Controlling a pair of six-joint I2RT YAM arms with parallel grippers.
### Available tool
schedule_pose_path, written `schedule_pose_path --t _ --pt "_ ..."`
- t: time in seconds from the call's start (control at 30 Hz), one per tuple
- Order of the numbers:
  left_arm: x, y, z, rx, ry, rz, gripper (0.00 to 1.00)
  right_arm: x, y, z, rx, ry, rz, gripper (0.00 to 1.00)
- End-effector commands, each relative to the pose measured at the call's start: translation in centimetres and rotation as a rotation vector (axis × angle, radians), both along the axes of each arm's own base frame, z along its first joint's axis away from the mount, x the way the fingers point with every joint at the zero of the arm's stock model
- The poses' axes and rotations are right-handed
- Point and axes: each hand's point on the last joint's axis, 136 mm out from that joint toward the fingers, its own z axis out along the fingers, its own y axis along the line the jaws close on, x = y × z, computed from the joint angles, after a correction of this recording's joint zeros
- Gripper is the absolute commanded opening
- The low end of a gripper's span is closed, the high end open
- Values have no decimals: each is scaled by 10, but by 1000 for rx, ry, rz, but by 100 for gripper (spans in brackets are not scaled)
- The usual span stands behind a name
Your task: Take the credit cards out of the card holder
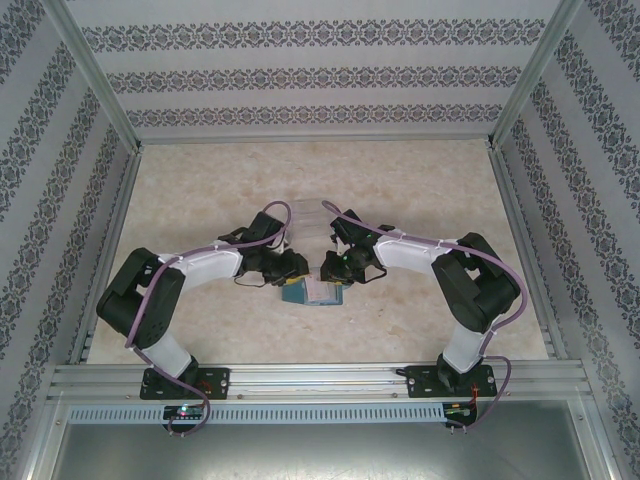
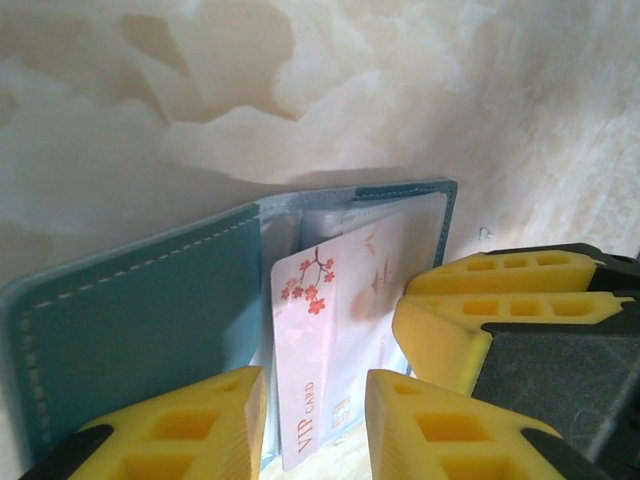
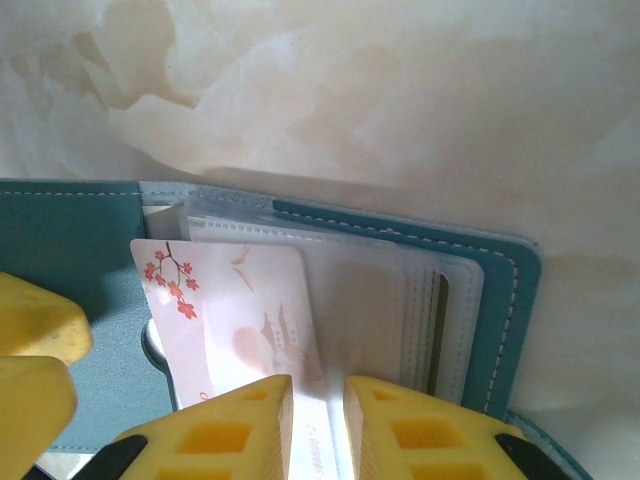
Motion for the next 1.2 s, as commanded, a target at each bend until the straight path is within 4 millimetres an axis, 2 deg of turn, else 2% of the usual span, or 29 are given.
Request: schedule_pose_path --t 0.0,0.23,0.5,0.97,1.17 --pt "5 -5 -6 -59 15 14 32 -9 -15 -14 -77 44 -3 24" --pt "0 0 -23 -27 50 26 33 -10 -16 -12 -81 38 -4 24" --pt "4 -8 -20 -106 22 38 29 -11 -17 -13 -82 41 -7 24" --pt "1 -11 -35 -140 50 40 26 -11 -18 -12 -85 35 -12 24" --pt "3 -16 -35 -188 45 45 23 -13 -16 -14 -84 42 -10 24"
